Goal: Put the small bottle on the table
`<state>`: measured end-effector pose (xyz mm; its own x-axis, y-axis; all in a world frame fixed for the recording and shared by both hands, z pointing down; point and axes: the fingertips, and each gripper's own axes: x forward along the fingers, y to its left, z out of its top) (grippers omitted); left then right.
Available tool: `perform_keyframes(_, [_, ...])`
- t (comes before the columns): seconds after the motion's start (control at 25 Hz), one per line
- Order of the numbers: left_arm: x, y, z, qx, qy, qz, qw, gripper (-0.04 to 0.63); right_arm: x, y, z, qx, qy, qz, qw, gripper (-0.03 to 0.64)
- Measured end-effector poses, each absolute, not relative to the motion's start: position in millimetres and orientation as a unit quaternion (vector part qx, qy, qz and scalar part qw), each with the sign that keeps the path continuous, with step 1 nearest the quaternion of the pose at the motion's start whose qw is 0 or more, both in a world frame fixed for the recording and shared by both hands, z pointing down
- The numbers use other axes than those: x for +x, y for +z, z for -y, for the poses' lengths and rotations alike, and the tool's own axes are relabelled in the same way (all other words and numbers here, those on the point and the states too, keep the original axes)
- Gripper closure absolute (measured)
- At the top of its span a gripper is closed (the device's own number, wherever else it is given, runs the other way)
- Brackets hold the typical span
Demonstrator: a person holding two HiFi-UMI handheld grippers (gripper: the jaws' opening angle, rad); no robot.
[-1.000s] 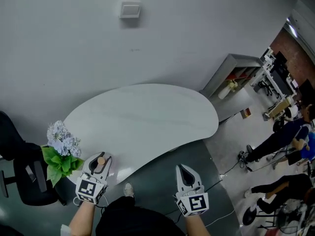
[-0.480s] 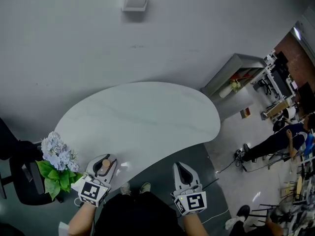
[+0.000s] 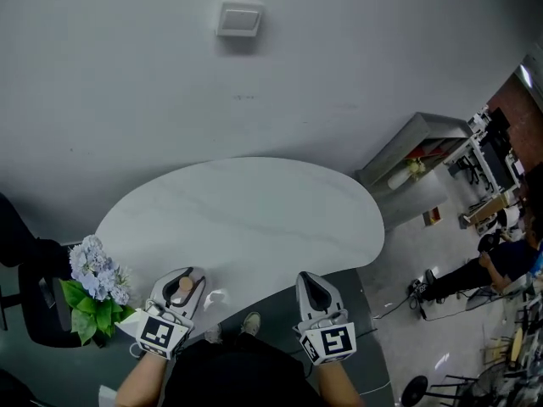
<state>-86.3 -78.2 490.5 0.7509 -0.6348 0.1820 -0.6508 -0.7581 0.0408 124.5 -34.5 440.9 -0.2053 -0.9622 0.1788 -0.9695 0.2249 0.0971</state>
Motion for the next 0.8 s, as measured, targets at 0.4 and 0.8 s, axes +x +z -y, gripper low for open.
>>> perform_keyframes(0.4, [-91.5,489.5,87.7,0.915,0.084,0.391,0.054,0.483,128.3,450.0,55.6,0.591,0.027,0.8,0.096,0.611])
perform_keyframes(0.8, [-90.4,491.1,104.3,0.907,0.088,0.409,0.046,0.483,139.7,455.2,52.4,0.591,0.034,0.8,0.095,0.611])
